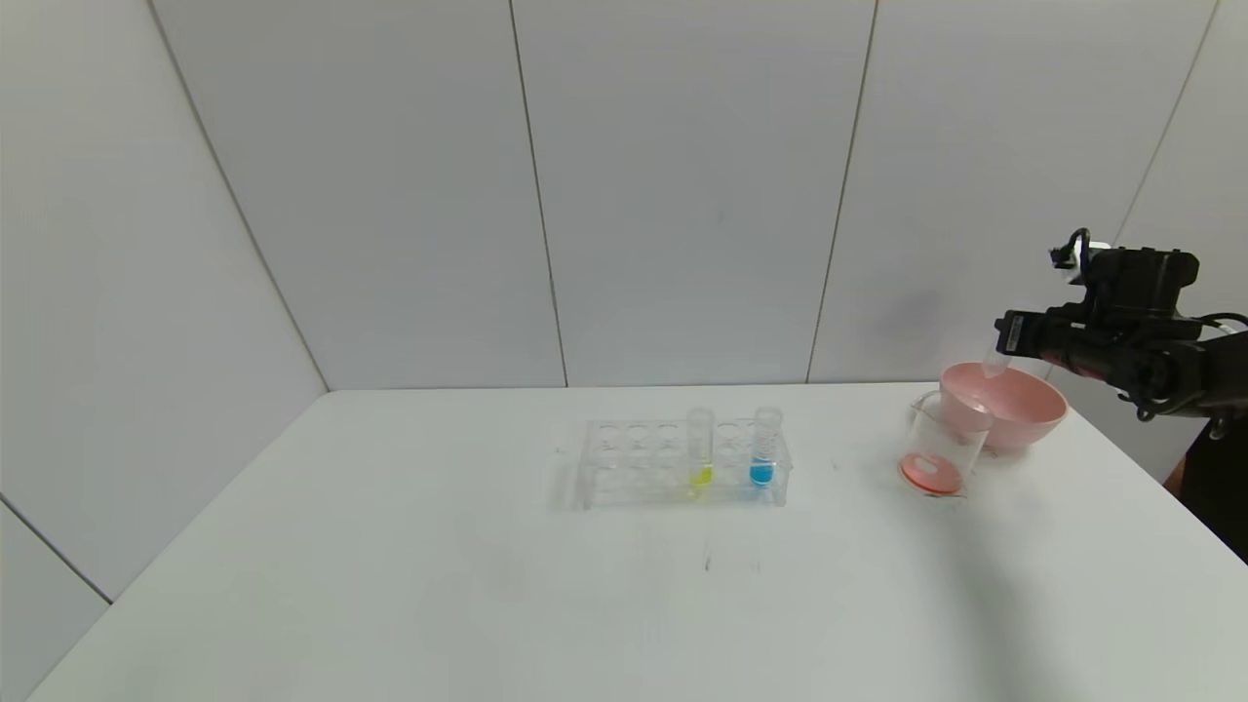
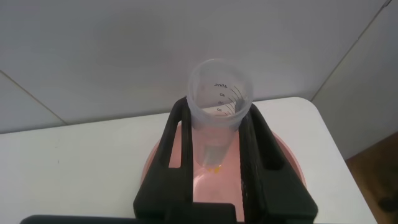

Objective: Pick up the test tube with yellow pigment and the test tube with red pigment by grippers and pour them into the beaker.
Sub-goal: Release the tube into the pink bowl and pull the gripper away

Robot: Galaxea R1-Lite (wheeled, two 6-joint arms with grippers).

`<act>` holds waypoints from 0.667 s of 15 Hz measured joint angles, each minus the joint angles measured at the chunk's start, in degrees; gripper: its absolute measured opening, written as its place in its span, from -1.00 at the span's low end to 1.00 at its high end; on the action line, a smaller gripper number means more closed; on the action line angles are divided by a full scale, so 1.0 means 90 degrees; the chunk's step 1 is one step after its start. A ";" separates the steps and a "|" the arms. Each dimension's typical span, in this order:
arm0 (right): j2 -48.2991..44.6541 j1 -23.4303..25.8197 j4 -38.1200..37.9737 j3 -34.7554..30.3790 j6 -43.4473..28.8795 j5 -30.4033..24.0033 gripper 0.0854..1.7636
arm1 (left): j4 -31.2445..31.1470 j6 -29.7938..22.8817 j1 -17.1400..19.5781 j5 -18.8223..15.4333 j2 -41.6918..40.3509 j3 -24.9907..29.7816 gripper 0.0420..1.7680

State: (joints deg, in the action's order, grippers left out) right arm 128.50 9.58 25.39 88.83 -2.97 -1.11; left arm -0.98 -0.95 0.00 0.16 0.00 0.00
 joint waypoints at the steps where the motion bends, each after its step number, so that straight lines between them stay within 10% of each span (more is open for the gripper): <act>1: 0.0003 0.0004 0.0000 -0.0007 -0.0003 -0.0001 -0.52 | 0.0000 0.0000 0.0000 0.0000 0.0000 0.0000 0.94; 10: 0.0009 0.0084 0.0158 -0.0066 -0.0009 -0.0012 0.33 | 0.0000 0.0000 0.0000 0.0000 0.0000 0.0000 0.94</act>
State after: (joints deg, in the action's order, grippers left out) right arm 128.59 10.34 26.82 88.24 -3.06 -1.22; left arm -0.98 -0.95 0.00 0.16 0.00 0.00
